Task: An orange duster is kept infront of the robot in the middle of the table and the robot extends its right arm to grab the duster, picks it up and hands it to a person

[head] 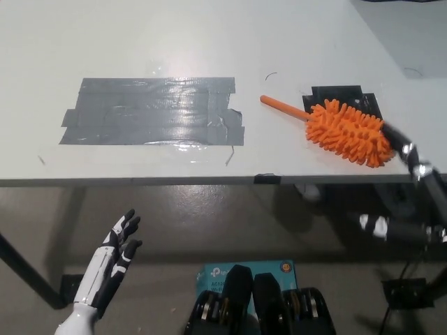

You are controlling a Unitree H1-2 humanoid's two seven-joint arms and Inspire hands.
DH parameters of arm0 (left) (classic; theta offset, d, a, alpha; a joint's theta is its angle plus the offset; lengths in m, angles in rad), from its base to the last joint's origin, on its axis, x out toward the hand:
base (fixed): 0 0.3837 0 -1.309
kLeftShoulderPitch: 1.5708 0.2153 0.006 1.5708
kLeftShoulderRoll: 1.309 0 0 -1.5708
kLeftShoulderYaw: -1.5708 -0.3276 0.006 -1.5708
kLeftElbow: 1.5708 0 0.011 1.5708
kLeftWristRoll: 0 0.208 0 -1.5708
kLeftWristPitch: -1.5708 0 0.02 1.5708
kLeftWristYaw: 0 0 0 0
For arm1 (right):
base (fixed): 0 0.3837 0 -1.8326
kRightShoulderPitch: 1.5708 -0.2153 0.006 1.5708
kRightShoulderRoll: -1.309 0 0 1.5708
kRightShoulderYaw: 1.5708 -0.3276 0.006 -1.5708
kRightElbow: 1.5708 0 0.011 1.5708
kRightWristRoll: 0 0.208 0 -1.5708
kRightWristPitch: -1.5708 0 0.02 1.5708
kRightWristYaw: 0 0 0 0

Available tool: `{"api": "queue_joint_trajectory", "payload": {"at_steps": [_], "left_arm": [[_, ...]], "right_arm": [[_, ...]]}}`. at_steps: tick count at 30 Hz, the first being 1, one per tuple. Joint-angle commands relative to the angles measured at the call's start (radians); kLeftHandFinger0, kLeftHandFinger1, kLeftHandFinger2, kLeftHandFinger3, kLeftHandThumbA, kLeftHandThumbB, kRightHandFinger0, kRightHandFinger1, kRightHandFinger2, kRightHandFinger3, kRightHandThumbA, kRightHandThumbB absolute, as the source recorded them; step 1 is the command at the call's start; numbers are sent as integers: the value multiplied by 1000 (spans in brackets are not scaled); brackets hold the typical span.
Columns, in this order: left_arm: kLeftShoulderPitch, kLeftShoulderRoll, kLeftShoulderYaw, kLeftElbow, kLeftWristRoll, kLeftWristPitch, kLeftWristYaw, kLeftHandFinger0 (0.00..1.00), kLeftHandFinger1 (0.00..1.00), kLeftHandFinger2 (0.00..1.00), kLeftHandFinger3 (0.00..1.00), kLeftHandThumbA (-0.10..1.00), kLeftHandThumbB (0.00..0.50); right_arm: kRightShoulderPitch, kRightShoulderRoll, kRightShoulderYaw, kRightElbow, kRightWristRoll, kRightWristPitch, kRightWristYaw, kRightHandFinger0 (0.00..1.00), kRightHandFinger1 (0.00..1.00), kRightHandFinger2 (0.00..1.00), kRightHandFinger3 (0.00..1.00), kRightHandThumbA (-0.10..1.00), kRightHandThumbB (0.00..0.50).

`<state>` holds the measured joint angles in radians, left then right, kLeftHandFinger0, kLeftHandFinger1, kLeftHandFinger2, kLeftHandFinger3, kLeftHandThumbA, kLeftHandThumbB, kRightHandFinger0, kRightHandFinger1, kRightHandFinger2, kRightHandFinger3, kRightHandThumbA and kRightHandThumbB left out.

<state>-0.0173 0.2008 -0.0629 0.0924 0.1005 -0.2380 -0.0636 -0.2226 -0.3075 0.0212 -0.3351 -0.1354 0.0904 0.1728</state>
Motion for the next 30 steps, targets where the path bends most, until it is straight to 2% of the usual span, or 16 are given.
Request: {"api": "queue_joint_trajectory", "payload": {"at_steps": [1, 2, 5, 7, 8, 11, 16, 20, 30], "left_arm": [[-12, 2, -4, -4, 6, -50, -7, 884, 995, 1000, 1000, 933, 117], [-12, 1, -4, -6, 9, -50, -5, 883, 997, 1000, 1000, 932, 113], [-13, 0, -4, -9, 8, -44, -6, 883, 996, 1000, 1000, 939, 125], [-16, 0, -3, -11, 1, -36, -9, 885, 995, 1000, 1000, 937, 128], [-18, 1, -3, -12, 4, -38, -9, 885, 993, 1000, 1000, 936, 127], [-21, 3, -3, -13, 6, -40, -10, 885, 992, 1000, 1000, 937, 125], [-24, 4, -6, -19, 10, -35, -12, 892, 1000, 1000, 1000, 940, 121], [-26, 5, -4, -21, -1, -30, -15, 898, 1000, 1000, 1000, 931, 131], [-28, 5, -2, -27, -1, -30, -20, 896, 1000, 1000, 1000, 920, 129]], "right_arm": [[-143, -56, 13, -63, -202, 244, 15, 1000, 1000, 1000, 1000, 1000, 331], [-206, -61, 36, 1, -225, 244, 16, 1000, 1000, 1000, 1000, 1000, 321], [-301, -73, 81, 96, -266, 295, 31, 1000, 1000, 1000, 1000, 1000, 337], [-363, -85, 116, 168, -297, 320, 44, 1000, 1000, 1000, 1000, 1000, 328], [-404, -91, 143, 217, -315, 349, 56, 1000, 1000, 1000, 1000, 1000, 346], [-477, -92, 179, 320, -343, 380, 77, 1000, 1000, 1000, 1000, 1000, 360], [-544, -72, 203, 462, -391, 380, 94, 1000, 1000, 1000, 1000, 1000, 352], [-596, -42, 215, 583, -415, 380, 101, 1000, 1000, 1000, 1000, 983, 390], [-640, -19, 245, 763, -401, 380, 92, 1000, 1000, 1000, 1000, 1000, 418]]}}
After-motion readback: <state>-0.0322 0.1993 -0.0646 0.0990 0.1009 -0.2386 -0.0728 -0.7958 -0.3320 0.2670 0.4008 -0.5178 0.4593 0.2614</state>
